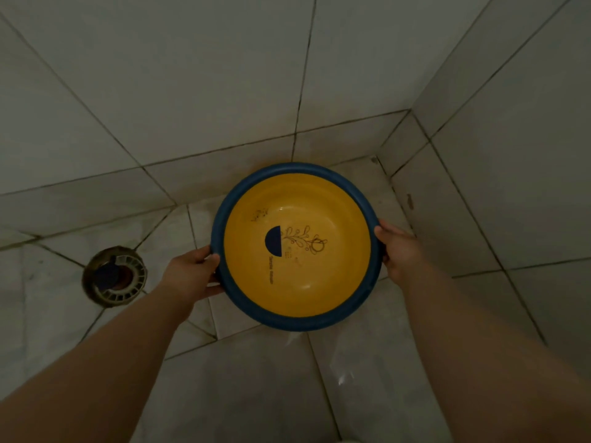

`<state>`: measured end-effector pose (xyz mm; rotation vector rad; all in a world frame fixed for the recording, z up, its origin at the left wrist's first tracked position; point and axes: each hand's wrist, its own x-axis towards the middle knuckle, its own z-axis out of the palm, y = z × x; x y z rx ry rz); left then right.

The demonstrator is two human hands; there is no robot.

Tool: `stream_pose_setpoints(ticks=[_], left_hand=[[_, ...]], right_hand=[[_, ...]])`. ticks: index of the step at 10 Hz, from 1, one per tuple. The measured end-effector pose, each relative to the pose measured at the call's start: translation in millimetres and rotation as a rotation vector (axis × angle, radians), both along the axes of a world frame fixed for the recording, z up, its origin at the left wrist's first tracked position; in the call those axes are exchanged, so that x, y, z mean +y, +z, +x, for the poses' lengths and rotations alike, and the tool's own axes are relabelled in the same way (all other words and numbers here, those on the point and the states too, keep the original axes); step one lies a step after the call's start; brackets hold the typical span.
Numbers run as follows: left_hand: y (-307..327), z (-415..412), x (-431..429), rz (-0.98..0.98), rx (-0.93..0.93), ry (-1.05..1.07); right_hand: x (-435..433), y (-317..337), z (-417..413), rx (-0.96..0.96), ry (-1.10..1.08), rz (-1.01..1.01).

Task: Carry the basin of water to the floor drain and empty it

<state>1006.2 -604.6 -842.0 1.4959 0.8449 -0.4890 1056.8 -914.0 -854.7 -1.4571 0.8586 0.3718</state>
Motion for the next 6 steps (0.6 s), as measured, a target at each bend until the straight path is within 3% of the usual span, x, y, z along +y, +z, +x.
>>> stream_pose_setpoints(ticks=[2,3,4,5,6], left_hand=[[0.1,2.0,-0.7,0.192,-0.009,-0.091],[3.7,-0.3,-3.1,0.477,-0.064,-0.27],[12.4,-1.9,-11.1,0.542,-0.204,-0.32],[21.1,-0.8,-16.8,0.588,-0.363,-0.462],[34.0,1.7,-21.3,0.46,-0.369,-0.49]], right_hand=[[1.7,-1.2,1.9,0.029,0.045,-0.072],[9.9,2.7,1.8,0.003,0.021,-0.209],[24.2,12.3,3.0,-0.122,-0.005,-0.407],[44.4,27.5,4.3,-0.271,0.072,-0.462],[63.8,39.4,-0.8,-0.339,0.071,-0.326]])
